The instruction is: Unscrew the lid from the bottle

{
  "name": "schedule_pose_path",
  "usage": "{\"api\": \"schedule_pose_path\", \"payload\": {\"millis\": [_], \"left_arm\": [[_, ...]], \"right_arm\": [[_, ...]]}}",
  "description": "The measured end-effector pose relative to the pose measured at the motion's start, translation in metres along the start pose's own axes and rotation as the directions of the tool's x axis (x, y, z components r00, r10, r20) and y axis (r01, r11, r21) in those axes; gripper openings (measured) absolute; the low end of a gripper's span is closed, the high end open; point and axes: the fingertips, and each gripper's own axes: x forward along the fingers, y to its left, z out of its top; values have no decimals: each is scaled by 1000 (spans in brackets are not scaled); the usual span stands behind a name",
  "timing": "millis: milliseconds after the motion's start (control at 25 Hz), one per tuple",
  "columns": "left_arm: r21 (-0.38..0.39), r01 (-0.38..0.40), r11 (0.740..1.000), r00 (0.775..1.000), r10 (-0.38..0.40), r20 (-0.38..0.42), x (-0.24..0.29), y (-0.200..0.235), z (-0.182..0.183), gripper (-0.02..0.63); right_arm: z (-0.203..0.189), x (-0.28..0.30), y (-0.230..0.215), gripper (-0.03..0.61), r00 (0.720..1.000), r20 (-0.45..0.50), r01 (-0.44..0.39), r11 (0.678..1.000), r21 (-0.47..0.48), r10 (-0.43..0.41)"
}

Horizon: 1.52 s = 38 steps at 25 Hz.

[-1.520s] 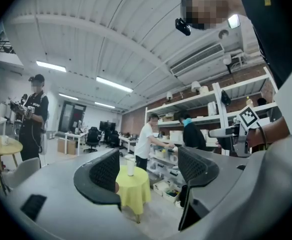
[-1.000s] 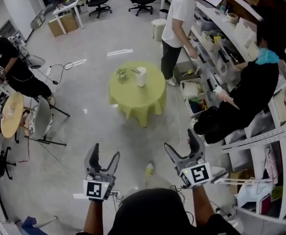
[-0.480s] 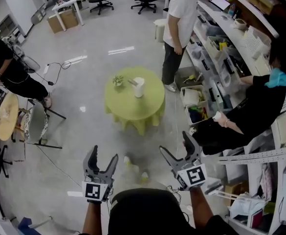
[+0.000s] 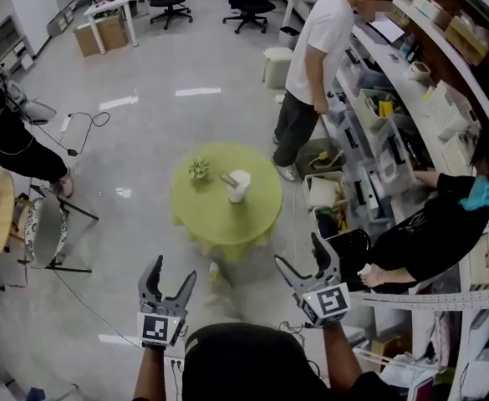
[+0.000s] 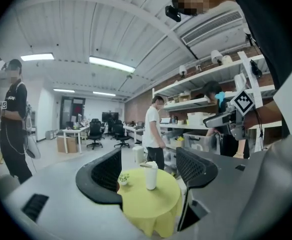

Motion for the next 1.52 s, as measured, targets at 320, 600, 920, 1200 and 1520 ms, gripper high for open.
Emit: {"api": "schedule_pose_path", "payload": {"millis": [320,600,920,1200,1520], "left_arm": [[61,54,997,998,-53,-20,95,103,10,351],[48,129,990,991,-128,-29,164,127,-7,351],[70,196,978,974,-186,-131,220,113,-75,351],[-7,246,969,942,-241,-235,258,81,-167,354],[-12,337,941,901,-326,-287,329,43,-260,354]], "right_arm": [[28,123,-50,413,995,-78,58,996,-72,-63],[21,185,-50,413,989,-146,26,997,-69,-36],[-18,237,-58,413,961,-268,-84,994,-73,62],[-63,292,-47,403,904,-390,-243,960,-141,172],[-139,343,-18,402,812,-537,-336,935,-113,227]]}}
